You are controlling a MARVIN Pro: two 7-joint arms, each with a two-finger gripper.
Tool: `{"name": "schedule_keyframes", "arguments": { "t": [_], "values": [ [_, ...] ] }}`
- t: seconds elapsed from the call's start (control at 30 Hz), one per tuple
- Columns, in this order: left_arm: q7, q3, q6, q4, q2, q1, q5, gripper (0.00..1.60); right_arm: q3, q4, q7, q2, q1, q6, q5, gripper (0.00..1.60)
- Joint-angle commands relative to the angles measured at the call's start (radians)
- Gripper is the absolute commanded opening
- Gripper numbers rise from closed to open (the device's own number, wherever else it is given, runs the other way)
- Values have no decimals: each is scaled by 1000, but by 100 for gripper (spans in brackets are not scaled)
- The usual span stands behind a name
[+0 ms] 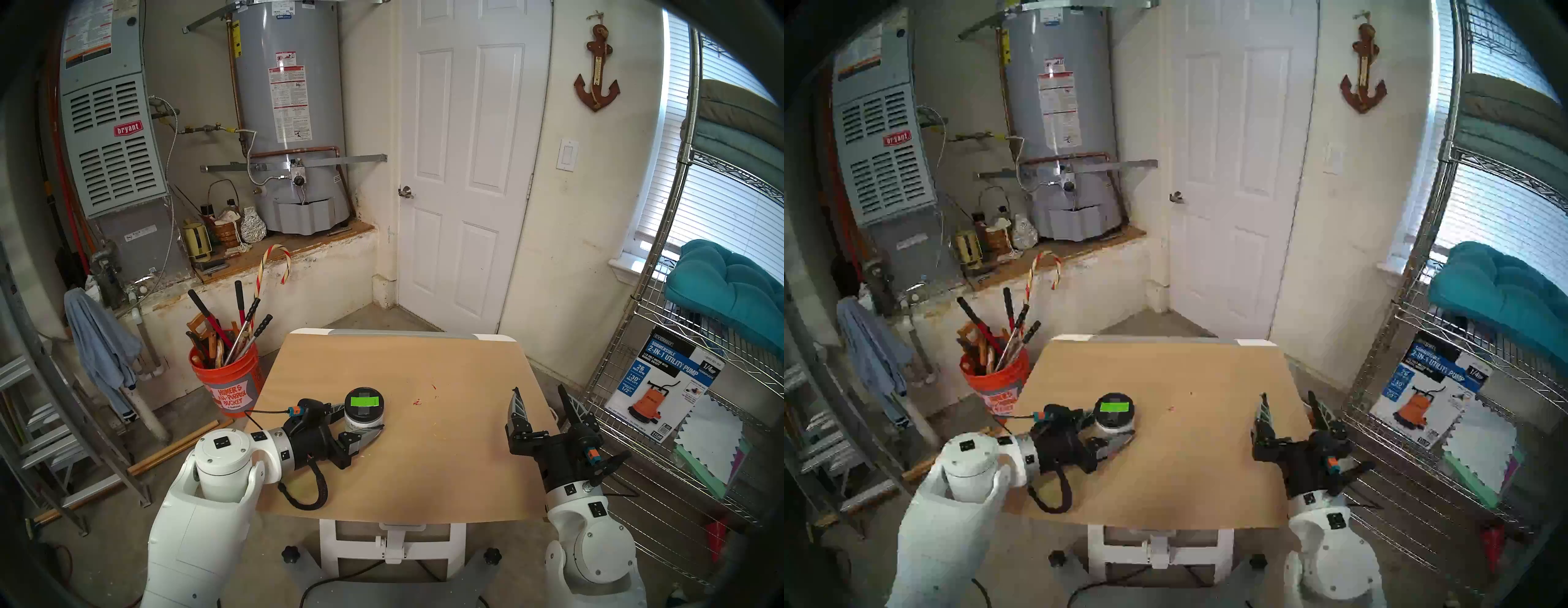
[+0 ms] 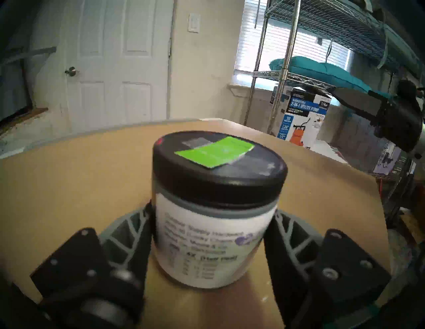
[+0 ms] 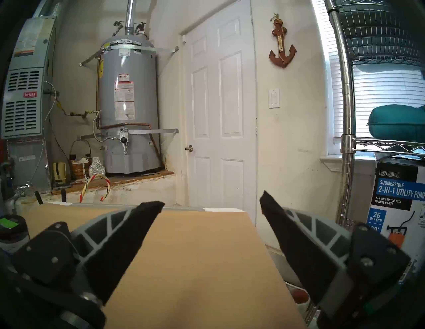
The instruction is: Open paint jar
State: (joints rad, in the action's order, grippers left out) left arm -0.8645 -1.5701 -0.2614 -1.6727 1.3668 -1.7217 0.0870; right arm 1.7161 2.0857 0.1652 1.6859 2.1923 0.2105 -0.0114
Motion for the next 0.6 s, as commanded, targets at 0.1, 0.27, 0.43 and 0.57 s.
{"name": "schedule_keyframes", "arguments": {
  "t": [0.1,0.27,0.43,0.57],
  "values": [
    [-6,37,9,77,44,155,16,0,-1,20,1,-2,-4,6,-1,160],
    [10,41,19,94,70,173,17,0,-1,20,1,-2,-4,6,-1,160],
    [2,80,23,137,70,218,-14,0,-1,21,1,-2,-4,6,-1,160],
    [-25,102,40,191,78,254,-10,0,-1,22,1,-2,-3,6,-1,160]
  ]
}}
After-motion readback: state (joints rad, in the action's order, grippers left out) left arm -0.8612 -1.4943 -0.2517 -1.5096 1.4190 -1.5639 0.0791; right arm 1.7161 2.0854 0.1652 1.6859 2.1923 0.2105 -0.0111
